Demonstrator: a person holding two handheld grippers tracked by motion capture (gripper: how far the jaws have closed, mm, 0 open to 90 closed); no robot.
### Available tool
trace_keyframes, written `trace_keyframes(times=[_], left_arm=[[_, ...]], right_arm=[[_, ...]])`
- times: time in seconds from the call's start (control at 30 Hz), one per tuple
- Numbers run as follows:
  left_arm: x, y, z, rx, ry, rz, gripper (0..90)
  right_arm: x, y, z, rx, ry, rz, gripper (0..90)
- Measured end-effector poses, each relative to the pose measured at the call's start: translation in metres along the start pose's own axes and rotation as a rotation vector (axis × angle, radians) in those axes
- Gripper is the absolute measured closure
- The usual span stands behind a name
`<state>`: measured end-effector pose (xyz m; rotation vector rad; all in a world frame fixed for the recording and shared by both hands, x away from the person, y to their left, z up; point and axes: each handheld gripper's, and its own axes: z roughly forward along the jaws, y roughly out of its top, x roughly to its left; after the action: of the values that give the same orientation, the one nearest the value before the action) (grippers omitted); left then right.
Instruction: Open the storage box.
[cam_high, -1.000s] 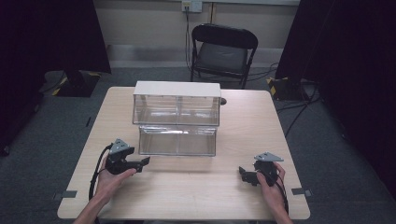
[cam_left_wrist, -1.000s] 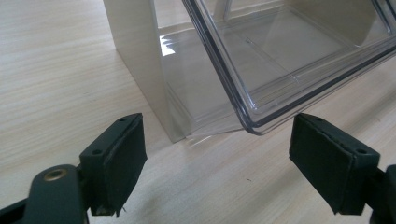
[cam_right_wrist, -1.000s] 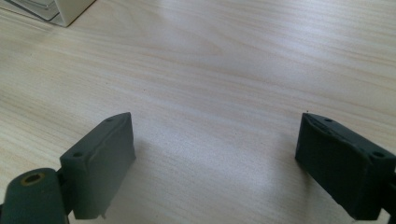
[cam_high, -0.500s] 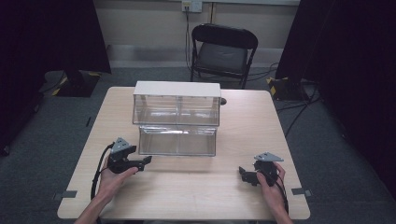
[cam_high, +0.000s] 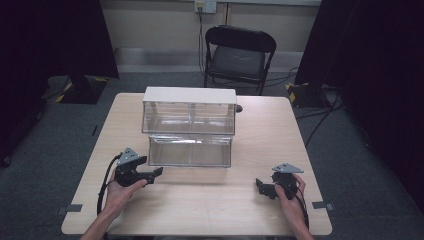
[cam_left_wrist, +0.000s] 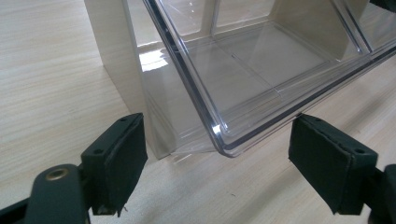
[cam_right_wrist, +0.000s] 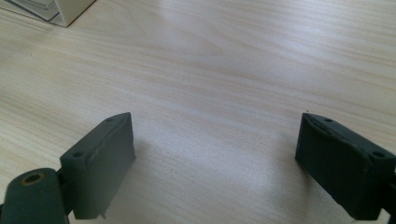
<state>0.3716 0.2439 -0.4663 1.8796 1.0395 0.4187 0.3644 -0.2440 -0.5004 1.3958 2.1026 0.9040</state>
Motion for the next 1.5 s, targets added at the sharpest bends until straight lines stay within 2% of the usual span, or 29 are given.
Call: trace_keyframes(times=[0.07, 0.4, 0.5, 0.77, 1.0, 1.5], left_arm=[[-0.0009, 0.0007, -0.0016, -0.002, 0.006, 0.013, 18.2], [-0.0009, 0.0004, -0.0026, -0.005, 0.003, -0.001, 19.1], [-0.0011, 0.0005, -0.0039, -0.006, 0.011, 0.008, 19.9], [-0.0008, 0.0012, -0.0066, -0.018, -0.001, 0.01, 19.9], [-0.0011, 0.0027, -0.009, -0.052, -0.007, 0.005, 19.9], [-0.0012, 0.0036, -0.0092, -0.044, -0.006, -0.002, 18.6]], right_arm=[[0.0, 0.0, 0.0, 0.001, 0.0, 0.0, 11.1], [0.0, 0.0, 0.0, 0.0, 0.0, 0.0, 11.1], [0.0, 0.0, 0.0, 0.0, 0.0, 0.0, 11.1], [0.0, 0.0, -0.0001, 0.001, 0.0, 0.0, 11.1], [0.0, 0.0, 0.0, 0.001, 0.0, 0.0, 11.1], [-0.0001, 0.0001, 0.0, 0.003, 0.007, 0.001, 10.6]])
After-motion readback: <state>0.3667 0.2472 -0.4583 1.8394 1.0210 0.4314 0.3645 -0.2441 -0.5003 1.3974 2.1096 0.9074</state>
